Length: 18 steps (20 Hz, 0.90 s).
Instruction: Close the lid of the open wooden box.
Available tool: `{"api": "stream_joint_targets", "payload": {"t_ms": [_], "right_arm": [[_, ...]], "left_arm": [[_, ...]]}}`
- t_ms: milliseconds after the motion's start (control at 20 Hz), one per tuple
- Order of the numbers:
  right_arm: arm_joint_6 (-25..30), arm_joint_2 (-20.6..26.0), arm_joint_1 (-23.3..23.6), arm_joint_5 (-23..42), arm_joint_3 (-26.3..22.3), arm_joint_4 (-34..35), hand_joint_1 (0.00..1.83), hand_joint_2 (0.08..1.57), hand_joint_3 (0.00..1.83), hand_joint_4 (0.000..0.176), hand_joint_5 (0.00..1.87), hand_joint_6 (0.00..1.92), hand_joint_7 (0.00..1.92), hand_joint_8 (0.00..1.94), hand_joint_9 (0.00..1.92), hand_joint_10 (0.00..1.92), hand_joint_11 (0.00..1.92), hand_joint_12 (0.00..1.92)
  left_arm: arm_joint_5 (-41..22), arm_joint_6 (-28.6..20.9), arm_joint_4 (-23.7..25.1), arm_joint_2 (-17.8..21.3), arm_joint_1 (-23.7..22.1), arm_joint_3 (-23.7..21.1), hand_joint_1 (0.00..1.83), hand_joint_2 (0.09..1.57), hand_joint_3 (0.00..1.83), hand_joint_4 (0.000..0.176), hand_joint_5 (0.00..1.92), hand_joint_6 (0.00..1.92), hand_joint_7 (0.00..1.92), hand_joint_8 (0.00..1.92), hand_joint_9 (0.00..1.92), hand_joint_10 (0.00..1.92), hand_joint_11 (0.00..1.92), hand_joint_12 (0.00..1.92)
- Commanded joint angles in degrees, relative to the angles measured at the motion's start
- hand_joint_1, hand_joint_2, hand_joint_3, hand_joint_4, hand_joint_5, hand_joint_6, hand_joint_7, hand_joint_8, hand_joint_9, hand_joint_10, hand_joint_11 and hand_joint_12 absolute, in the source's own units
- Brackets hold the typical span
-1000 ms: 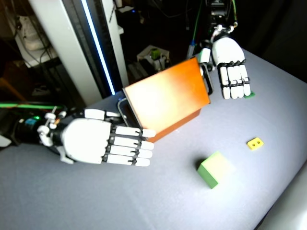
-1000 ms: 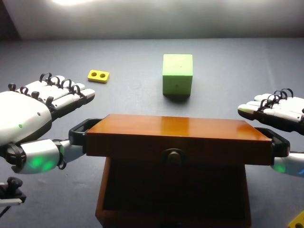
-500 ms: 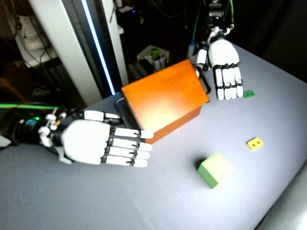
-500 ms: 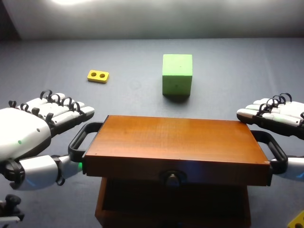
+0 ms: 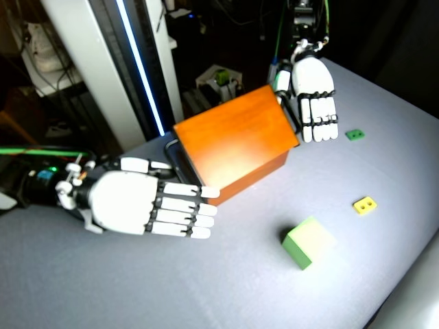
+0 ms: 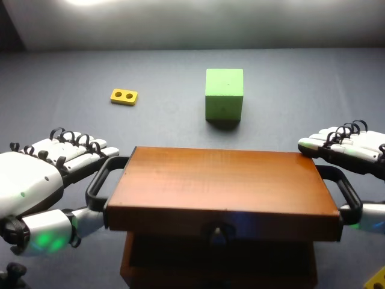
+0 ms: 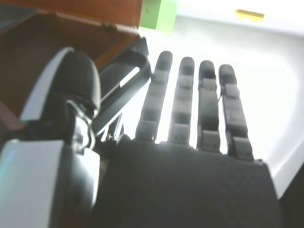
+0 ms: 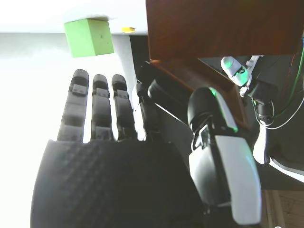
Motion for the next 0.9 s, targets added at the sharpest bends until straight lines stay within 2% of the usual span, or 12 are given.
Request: {"api": "stream_joint_targets", "payload": {"t_ms": [0, 50, 200, 350, 450, 500, 550, 600, 650, 750, 800, 850], "right_arm": [[0.96, 0.26, 0.26, 7.68, -0.37, 0.81, 0.34, 1.23, 0.00, 0.149, 0.03, 0.00, 0.00, 0.00, 0.00, 0.00, 0.00, 0.00], [0.96, 0.39, 0.14, 7.68, -0.48, 0.82, 0.35, 1.20, 0.00, 0.170, 0.02, 0.00, 0.00, 0.00, 0.00, 0.00, 0.00, 0.00], [0.96, 0.61, -0.05, 7.69, -0.72, 0.81, 0.39, 1.13, 0.00, 0.174, 0.00, 0.00, 0.00, 0.00, 0.00, 0.00, 0.00, 0.00], [0.96, 0.75, -0.22, 7.66, -0.74, 0.80, 0.53, 1.03, 0.00, 0.176, 0.00, 0.00, 0.00, 0.00, 0.00, 0.00, 0.00, 0.00], [0.96, 0.91, -0.41, 7.51, -0.74, 0.87, 0.57, 0.98, 0.00, 0.165, 0.00, 0.00, 0.00, 0.00, 0.00, 0.00, 0.00, 0.00], [0.96, 1.03, -0.54, 7.39, -0.74, 0.95, 0.62, 0.97, 0.00, 0.147, 0.00, 0.00, 0.00, 0.00, 0.00, 0.00, 0.00, 0.00], [0.96, 1.30, -0.79, 7.35, -0.80, 0.96, 0.66, 0.97, 0.00, 0.154, 0.00, 0.00, 0.00, 0.00, 0.00, 0.00, 0.00, 0.00], [0.96, 1.72, -1.11, 7.34, -0.96, 0.96, 0.67, 0.96, 0.00, 0.148, 0.00, 0.00, 0.00, 0.00, 0.00, 0.00, 0.00, 0.00], [0.96, 2.26, -1.40, 7.34, -1.20, 0.96, 0.68, 0.96, 0.00, 0.156, 0.00, 0.00, 0.00, 0.00, 0.00, 0.00, 0.00, 0.00], [0.96, 3.19, -2.08, 7.34, -1.55, 0.96, 0.72, 0.96, 0.00, 0.160, 0.00, 0.00, 0.00, 0.00, 0.00, 0.00, 0.00, 0.00], [0.96, 3.73, -2.52, 7.34, -1.70, 0.95, 0.74, 0.96, 0.00, 0.139, 0.00, 0.00, 0.00, 0.00, 0.00, 0.00, 0.00, 0.00], [0.96, 4.20, -2.93, 7.34, -1.82, 0.96, 0.72, 0.96, 0.00, 0.145, 0.00, 0.00, 0.00, 0.00, 0.00, 0.00, 0.00, 0.00]], "left_arm": [[-7.09, -0.52, 0.12, 0.35, -0.15, -0.14, 0.00, 1.43, 0.01, 0.000, 0.08, 0.00, 0.05, 0.00, 0.02, 0.00, 0.02, 0.01], [-7.32, -0.53, 0.01, 0.41, 0.03, -0.22, 0.00, 1.44, 0.01, 0.000, 0.09, 0.01, 0.06, 0.01, 0.04, 0.01, 0.04, 0.02], [-7.65, -0.55, -0.35, 0.42, 0.41, -0.26, 0.00, 1.45, 0.01, 0.000, 0.10, 0.01, 0.07, 0.01, 0.05, 0.01, 0.03, 0.02], [-7.75, -0.65, -0.46, 0.42, 0.48, -0.28, 0.00, 1.45, 0.01, 0.000, 0.09, 0.00, 0.06, 0.00, 0.04, 0.00, 0.04, 0.02], [-7.80, -0.69, -0.46, 0.39, 0.48, -0.28, 0.00, 1.45, 0.01, 0.000, 0.09, 0.00, 0.06, 0.00, 0.05, 0.00, 0.03, 0.02], [-7.83, -0.71, -0.46, 0.38, 0.48, -0.28, 0.00, 1.45, 0.01, 0.000, 0.09, 0.00, 0.07, 0.00, 0.05, 0.00, 0.03, 0.02], [-7.85, -0.73, -0.46, 0.37, 0.48, -0.28, 0.00, 1.44, 0.00, 0.000, 0.10, 0.00, 0.07, 0.01, 0.05, 0.01, 0.04, 0.02], [-7.85, -0.74, -0.46, 0.37, 0.48, -0.28, 0.00, 1.44, 0.00, 0.000, 0.10, 0.00, 0.07, 0.01, 0.05, 0.01, 0.04, 0.02], [-7.85, -0.74, -0.46, 0.38, 0.48, -0.29, 0.00, 1.44, 0.00, 0.000, 0.09, 0.00, 0.07, 0.00, 0.04, 0.00, 0.03, 0.02], [-7.83, -0.74, -0.51, 0.34, 0.51, -0.29, 0.00, 1.44, 0.00, 0.000, 0.09, 0.00, 0.06, 0.00, 0.04, 0.00, 0.03, 0.02], [-7.83, -0.74, -0.56, 0.31, 0.57, -0.29, 0.00, 1.44, 0.00, 0.000, 0.10, 0.00, 0.06, 0.00, 0.04, 0.00, 0.03, 0.02], [-7.80, -0.74, -0.58, 0.29, 0.60, -0.28, 0.00, 1.44, 0.00, 0.000, 0.10, 0.00, 0.06, 0.00, 0.04, 0.00, 0.03, 0.02]]}}
